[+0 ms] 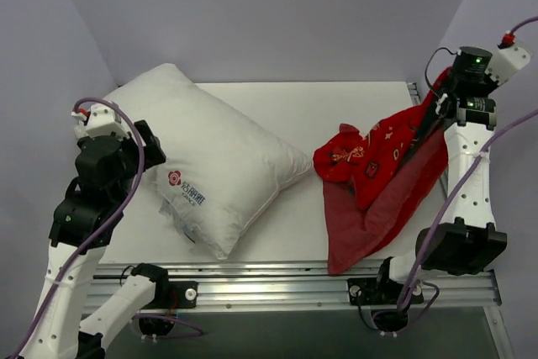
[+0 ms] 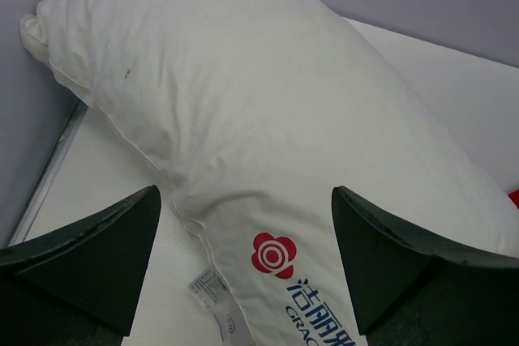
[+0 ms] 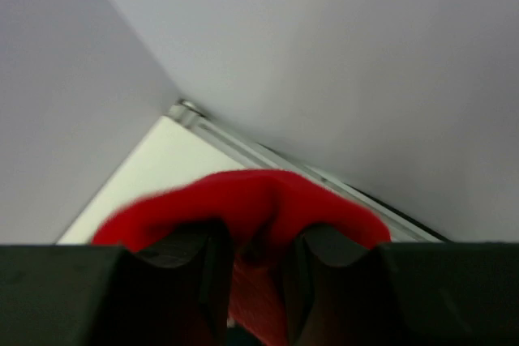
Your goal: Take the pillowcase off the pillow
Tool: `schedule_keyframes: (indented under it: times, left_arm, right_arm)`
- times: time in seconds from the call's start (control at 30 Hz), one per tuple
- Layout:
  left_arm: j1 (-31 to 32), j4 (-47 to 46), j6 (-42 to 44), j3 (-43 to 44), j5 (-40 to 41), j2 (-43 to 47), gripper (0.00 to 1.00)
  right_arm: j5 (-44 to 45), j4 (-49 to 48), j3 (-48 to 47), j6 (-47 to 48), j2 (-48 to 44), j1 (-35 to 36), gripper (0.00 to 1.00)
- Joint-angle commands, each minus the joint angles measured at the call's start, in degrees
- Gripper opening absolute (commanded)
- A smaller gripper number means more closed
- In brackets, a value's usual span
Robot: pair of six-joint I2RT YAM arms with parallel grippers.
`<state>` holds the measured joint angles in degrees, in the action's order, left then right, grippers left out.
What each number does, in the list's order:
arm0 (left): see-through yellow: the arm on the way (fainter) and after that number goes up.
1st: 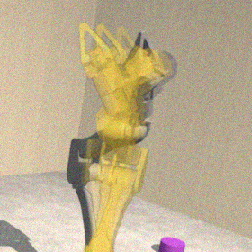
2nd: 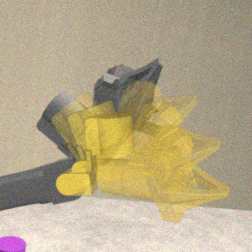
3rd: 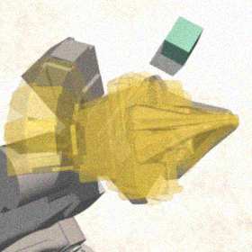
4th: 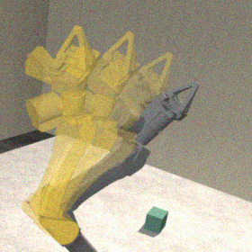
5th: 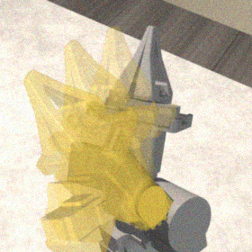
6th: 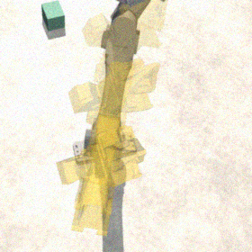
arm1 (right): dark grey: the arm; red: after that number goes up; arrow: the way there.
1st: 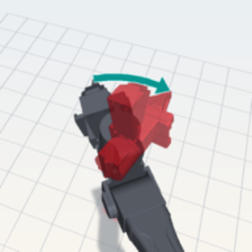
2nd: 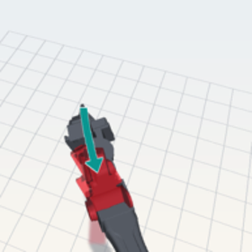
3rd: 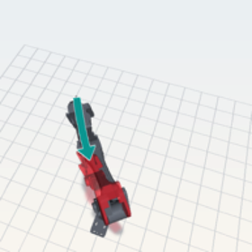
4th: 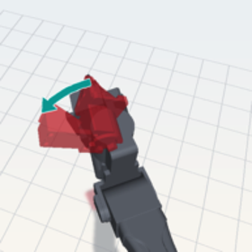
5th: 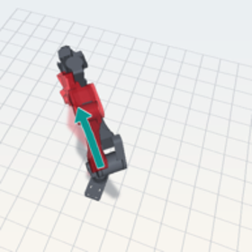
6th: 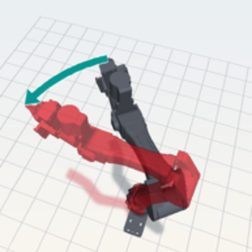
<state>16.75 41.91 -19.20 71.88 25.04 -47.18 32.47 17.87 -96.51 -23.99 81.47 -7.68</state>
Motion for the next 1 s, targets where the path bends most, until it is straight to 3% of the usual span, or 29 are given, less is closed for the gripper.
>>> schedule_keyframes:
  times: [0.0,0.03,0.07,0.13,0.17,0.2,0.33,0.5,0.67,0.77,0.97]
  left_arm:
    - [-0.3,5.6,1.3,1.7,-2.4,2.0,0.94]
    - [-0.3,6.3,1.4,2.2,-2.7,2.2,0.94]
    - [-0.3,7.9,1.6,2.7,-3.4,2.4,0.94]
    - [-0.3,9.8,1.7,4.6,-3.7,2.4,0.94]
    - [-0.3,11.5,1.7,5.4,-4.0,2.4,0.94]
    - [-0.3,12.1,1.8,6.2,-4.3,2.4,0.94]
    - [-0.3,14.7,2.8,10.1,-4.4,2.8,0.94]
    - [-0.3,18.3,3.8,16.8,-2.5,3.1,0.94]
    - [-0.3,19.8,4.8,21.5,-0.5,4.7,0.94]
    - [-0.3,20.1,5.3,23.3,1.0,6.0,0.94]
    - [-0.3,20.8,6.0,24.1,1.7,9.6,0.94]
  right_arm:
    - [-6.0,3.3,-0.3,-3.9,-0.3,-8.5,0.27]
    - [-8.2,3.8,-0.3,-4.0,0.0,-10.0,0.37]
    - [-10.0,4.1,-0.1,-3.3,-0.2,-10.2,0.59]
    - [-14.6,4.5,0.4,-2.5,-1.6,-10.2,0.79]
    - [-16.2,4.5,0.6,-2.1,-2.4,-10.2,0.94]
    - [-17.4,4.6,0.8,-1.2,-4.1,-10.2,0.99]
    - [-22.9,5.0,1.0,0.3,-9.7,-10.2,1.0]
    - [-22.5,4.3,1.2,2.4,-18.2,-8.8,1.0]
    - [-12.4,5.1,-0.7,8.1,-22.6,0.5,1.0]
    - [-5.6,3.8,1.8,10.7,-30.2,7.1,1.0]
    - [-1.7,2.1,5.5,14.2,-42.0,16.1,1.0]
